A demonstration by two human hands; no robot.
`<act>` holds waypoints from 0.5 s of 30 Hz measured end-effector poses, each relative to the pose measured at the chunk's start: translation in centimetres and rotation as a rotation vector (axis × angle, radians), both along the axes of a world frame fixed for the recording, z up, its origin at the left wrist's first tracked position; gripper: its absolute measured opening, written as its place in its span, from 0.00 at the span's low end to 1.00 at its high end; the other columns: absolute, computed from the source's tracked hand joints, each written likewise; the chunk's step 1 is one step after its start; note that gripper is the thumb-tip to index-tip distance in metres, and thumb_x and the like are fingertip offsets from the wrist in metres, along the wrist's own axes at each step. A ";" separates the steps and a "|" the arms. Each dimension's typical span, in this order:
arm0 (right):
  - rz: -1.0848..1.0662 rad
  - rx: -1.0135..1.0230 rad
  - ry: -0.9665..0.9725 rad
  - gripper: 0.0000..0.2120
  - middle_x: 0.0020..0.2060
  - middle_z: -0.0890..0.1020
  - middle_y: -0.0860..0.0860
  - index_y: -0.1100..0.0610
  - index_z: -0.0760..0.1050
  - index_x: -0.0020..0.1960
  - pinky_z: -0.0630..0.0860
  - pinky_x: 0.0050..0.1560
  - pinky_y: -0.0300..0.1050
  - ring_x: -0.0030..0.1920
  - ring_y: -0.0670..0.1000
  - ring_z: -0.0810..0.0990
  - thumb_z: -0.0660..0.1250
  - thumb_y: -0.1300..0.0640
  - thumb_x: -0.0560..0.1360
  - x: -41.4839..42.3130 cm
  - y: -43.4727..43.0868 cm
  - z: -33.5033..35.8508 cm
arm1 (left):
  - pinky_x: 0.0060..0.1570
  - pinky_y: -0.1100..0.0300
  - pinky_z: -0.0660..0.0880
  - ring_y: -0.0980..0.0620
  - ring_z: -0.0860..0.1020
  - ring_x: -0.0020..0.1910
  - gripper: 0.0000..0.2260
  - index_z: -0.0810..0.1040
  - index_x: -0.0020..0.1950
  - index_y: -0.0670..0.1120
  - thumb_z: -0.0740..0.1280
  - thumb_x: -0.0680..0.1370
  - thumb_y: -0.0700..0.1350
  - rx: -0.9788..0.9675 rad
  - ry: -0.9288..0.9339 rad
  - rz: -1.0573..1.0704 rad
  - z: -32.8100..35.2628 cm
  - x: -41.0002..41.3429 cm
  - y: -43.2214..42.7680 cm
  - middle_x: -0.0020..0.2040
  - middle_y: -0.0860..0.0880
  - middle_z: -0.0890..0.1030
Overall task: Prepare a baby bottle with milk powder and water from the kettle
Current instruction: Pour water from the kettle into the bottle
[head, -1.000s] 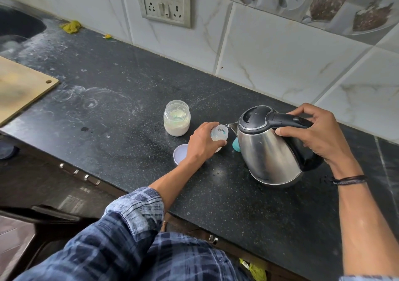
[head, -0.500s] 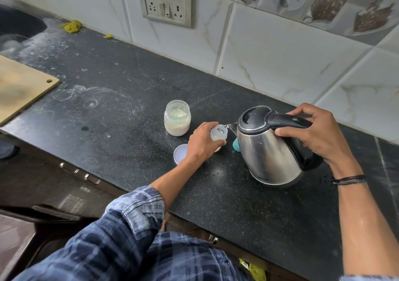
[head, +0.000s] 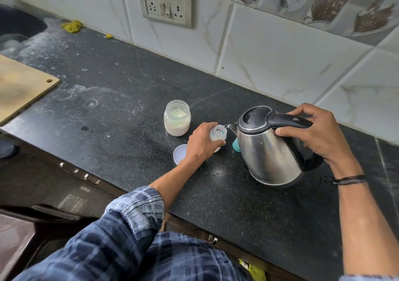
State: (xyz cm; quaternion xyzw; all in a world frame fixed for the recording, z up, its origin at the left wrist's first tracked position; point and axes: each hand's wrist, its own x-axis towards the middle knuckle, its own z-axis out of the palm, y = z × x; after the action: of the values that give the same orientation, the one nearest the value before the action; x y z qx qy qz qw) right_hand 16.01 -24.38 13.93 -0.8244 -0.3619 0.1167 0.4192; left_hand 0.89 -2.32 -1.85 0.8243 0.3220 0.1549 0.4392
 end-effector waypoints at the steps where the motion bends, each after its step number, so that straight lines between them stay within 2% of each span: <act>1: 0.002 -0.003 -0.002 0.20 0.33 0.83 0.40 0.50 0.82 0.47 0.67 0.28 0.26 0.28 0.39 0.76 0.85 0.47 0.60 0.1 0.0 -0.1 | 0.62 0.51 0.74 0.51 0.78 0.62 0.30 0.77 0.71 0.51 0.79 0.70 0.54 0.001 -0.001 0.000 0.0 0.0 0.0 0.66 0.54 0.79; 5: 0.020 0.007 -0.005 0.16 0.35 0.85 0.42 0.50 0.81 0.45 0.67 0.29 0.26 0.28 0.39 0.76 0.86 0.54 0.63 0.2 0.1 -0.3 | 0.62 0.52 0.73 0.51 0.78 0.61 0.30 0.77 0.70 0.52 0.79 0.70 0.54 0.004 0.006 0.000 0.1 0.1 -0.1 0.65 0.55 0.79; 15: 0.014 0.000 0.006 0.17 0.35 0.84 0.42 0.51 0.82 0.46 0.67 0.29 0.26 0.28 0.39 0.76 0.86 0.53 0.62 0.2 0.2 -0.2 | 0.63 0.51 0.74 0.51 0.79 0.62 0.30 0.77 0.70 0.52 0.80 0.70 0.54 0.002 0.011 0.002 0.0 0.2 0.0 0.65 0.55 0.79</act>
State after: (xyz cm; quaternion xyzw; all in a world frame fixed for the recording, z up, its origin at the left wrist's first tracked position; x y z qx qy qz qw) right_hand 16.25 -24.22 13.73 -0.8214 -0.3662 0.1221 0.4198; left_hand 1.14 -2.35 -1.83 0.8252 0.3249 0.1511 0.4365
